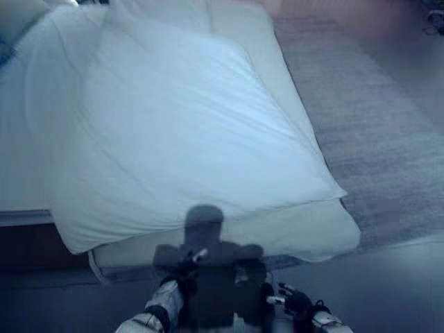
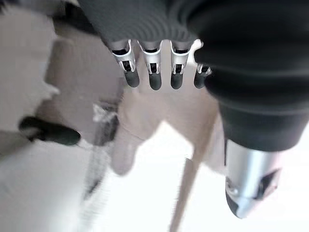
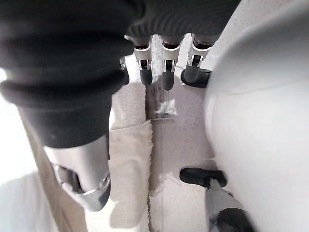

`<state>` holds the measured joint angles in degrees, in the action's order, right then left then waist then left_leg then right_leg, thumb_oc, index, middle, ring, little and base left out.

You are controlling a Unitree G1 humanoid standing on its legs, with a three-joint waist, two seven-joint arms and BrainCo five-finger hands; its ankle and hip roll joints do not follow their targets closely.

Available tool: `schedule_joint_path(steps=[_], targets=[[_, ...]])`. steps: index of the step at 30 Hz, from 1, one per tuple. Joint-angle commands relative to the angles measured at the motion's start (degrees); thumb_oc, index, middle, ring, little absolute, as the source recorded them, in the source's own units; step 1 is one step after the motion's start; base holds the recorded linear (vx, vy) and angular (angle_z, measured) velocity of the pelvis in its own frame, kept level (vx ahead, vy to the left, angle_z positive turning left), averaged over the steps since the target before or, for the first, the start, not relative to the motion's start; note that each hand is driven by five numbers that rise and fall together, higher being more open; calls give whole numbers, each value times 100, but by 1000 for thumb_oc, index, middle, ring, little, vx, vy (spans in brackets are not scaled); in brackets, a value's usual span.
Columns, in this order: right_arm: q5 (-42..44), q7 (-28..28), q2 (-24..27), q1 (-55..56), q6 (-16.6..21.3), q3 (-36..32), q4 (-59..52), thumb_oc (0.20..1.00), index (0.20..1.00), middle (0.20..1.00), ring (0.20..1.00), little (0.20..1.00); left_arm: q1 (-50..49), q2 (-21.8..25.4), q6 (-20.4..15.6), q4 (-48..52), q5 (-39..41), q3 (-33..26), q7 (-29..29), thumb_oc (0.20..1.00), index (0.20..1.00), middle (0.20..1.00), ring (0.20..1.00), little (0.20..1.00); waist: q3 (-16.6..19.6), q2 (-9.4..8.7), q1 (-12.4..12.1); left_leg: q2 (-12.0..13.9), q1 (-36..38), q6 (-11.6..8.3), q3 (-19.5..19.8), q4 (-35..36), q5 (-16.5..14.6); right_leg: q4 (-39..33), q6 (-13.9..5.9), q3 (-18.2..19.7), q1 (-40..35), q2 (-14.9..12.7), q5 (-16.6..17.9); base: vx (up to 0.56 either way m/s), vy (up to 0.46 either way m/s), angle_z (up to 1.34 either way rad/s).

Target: Make the bed

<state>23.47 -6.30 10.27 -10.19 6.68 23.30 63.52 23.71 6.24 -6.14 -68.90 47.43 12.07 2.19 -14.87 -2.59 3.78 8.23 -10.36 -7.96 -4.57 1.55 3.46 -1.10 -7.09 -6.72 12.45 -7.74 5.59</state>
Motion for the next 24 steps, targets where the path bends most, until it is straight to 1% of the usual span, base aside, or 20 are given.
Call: schedule_joint_path(steps=[1, 2, 3, 4, 5, 7, 8, 10, 12, 14, 15, 18, 20, 21, 22, 23, 24], targets=[[228, 57, 84, -340, 178, 276, -509, 1000, 1000, 1000, 1000, 1000, 720, -165, -296, 53, 830, -471, -234, 1000, 1000, 1000, 1000, 1000, -299, -84, 99, -307, -797, 343, 84, -371, 161, 934, 0, 96, 880, 203, -287, -173, -35, -5], [272, 81, 117, -378, 196, 314, -695, 1000, 1000, 1000, 1000, 1000, 862, -130, -364, 113, 989, -601, -355, 1000, 1000, 1000, 1000, 1000, -399, -128, 129, -307, -1010, 325, 101, -603, 115, 1059, 8, 97, 1030, 190, -296, -174, -46, -2], [381, 88, 166, -399, 208, 333, -962, 1000, 1000, 1000, 1000, 1000, 1032, -85, -397, 224, 1229, -736, -420, 1000, 1000, 1000, 1000, 1000, -464, -160, 187, -313, -1397, 291, 144, -962, 49, 1308, 11, 80, 1321, 174, -352, -126, -41, 3], [383, 89, 168, -402, 205, 335, -966, 1000, 1000, 1000, 1000, 1000, 1038, -83, -396, 220, 1231, -740, -418, 1000, 1000, 1000, 1000, 1000, -444, -154, 198, -314, -1446, 292, 153, -1001, 35, 1333, 11, 75, 1361, 171, -362, -120, -46, 11], [469, 63, 225, -380, 207, 372, -1287, 1000, 1000, 1000, 1000, 1000, 1227, 5, -464, 319, 1475, -921, -476, 1000, 1000, 1000, 1000, 1000, -488, -206, 248, -287, -1740, 261, 170, -1228, -25, 1559, 9, 46, 1644, 161, -415, -56, -23, 12], [488, 57, 260, -361, 186, 407, -1427, 1000, 1000, 1000, 1000, 1000, 1303, 40, -465, 340, 1541, -967, -484, 1000, 1000, 1000, 1000, 1000, -476, -225, 283, -271, -1918, 246, 176, -1380, -65, 1679, 10, 44, 1801, 152, -433, -63, -25, 6], [505, 18, 335, -345, 195, 438, -1616, 1000, 1000, 1000, 1000, 1000, 1486, 89, -556, 457, 1751, -1148, -502, 1000, 1000, 1000, 1000, 1000, -502, -274, 328, -235, -2143, 224, 184, -1574, -130, 1825, 7, 39, 2019, 143, -463, -53, -21, 0], [518, 17, 384, -326, 186, 447, -1717, 1000, 1000, 1000, 1000, 1000, 1552, 95, -567, 530, 1824, -1173, -496, 1000, 1000, 1000, 1000, 1000, -491, -272, 355, -224, -2307, 216, 194, -1732, -172, 1926, 6, 36, 2158, 134, -492, -34, -13, 4], [541, 38, 434, -320, 217, 448, -1843, 1000, 1000, 1000, 1000, 1000, 1788, 172, -693, 580, 2151, -1400, -510, 1000, 1000, 1000, 1000, 1000, -496, -300, 404, -192, -2565, 214, 204, -1945, -263, 2105, 7, 34, 2430, 124, -524, -19, 2, 2], [542, 66, 448, -321, 239, 430, -1893, 1000, 1000, 1000, 1000, 1000, 1840, 200, -725, 609, 2241, -1473, -495, 1000, 1000, 1000, 1000, 1000, -470, -305, 424, -190, -2672, 219, 199, -2033, -300, 2152, 11, 43, 2533, 128, -537, -11, 19, -7], [535, 100, 457, -329, 264, 423, -1944, 1000, 1000, 1000, 1000, 1000, 2002, 295, -800, 642, 2375, -1604, -502, 1000, 1000, 1000, 1000, 1000, -463, -321, 451, -174, -2794, 224, 200, -2153, -360, 2199, 15, 57, 2637, 119, -550, -7, 23, -6], [531, 110, 472, -341, 277, 447, -2036, 1000, 1000, 1000, 1000, 1000, 2198, 457, -836, 569, 2481, -1723, -512, 1000, 1000, 1000, 1000, 1000, -466, -345, 487, -153, -2921, 223, 181, -2280, -425, 2253, 15, 85, 2768, 127, -543, -7, 20, -2], [561, 170, 500, -373, 287, 465, -2105, 1000, 1000, 1000, 1000, 1000, 2522, 632, -935, 501, 2616, -1805, -675, 1000, 1000, 1000, 1000, 1000, -450, -368, 528, -133, -3063, 220, 164, -2403, -479, 2251, -9, 118, 2879, 119, -524, 6, 34, -6], [564, 169, 498, -388, 289, 466, -2101, 1000, 1000, 1000, 1000, 1000, 2544, 643, -933, 486, 2618, -1809, -675, 1000, 1000, 1000, 1000, 1000, -450, -369, 532, -132, -3080, 221, 165, -2413, -483, 2253, -10, 118, 2893, 119, -523, 16, 42, -9], [569, 192, 527, -372, 296, 491, -2246, 1000, 1000, 1000, 1000, 1000, 2759, 793, -1004, 498, 2628, -1829, -754, 1000, 1000, 1000, 1000, 1000, -451, -387, 571, -118, -3146, 227, 157, -2472, -509, 2268, -23, 130, 2951, 123, -512, 11, 24, -5], [570, 195, 528, -375, 290, 492, -2256, 1000, 1000, 1000, 1000, 1000, 2772, 800, -1002, 491, 2626, -1831, -757, 1000, 1000, 1000, 1000, 1000, -450, -388, 572, -117, -3161, 228, 157, -2484, -514, 2274, -24, 131, 2963, 123, -513, 18, 31, -6], [573, 205, 541, -322, 314, 503, -2269, 1000, 1000, 1000, 1000, 1000, 2909, 906, -1009, 438, 2608, -1837, -788, 1000, 1000, 1000, 1000, 1000, -452, -407, 591, -111, -3223, 230, 163, -2540, -531, 2280, -24, 131, 3005, 126, -508, 8, 10, -3]])
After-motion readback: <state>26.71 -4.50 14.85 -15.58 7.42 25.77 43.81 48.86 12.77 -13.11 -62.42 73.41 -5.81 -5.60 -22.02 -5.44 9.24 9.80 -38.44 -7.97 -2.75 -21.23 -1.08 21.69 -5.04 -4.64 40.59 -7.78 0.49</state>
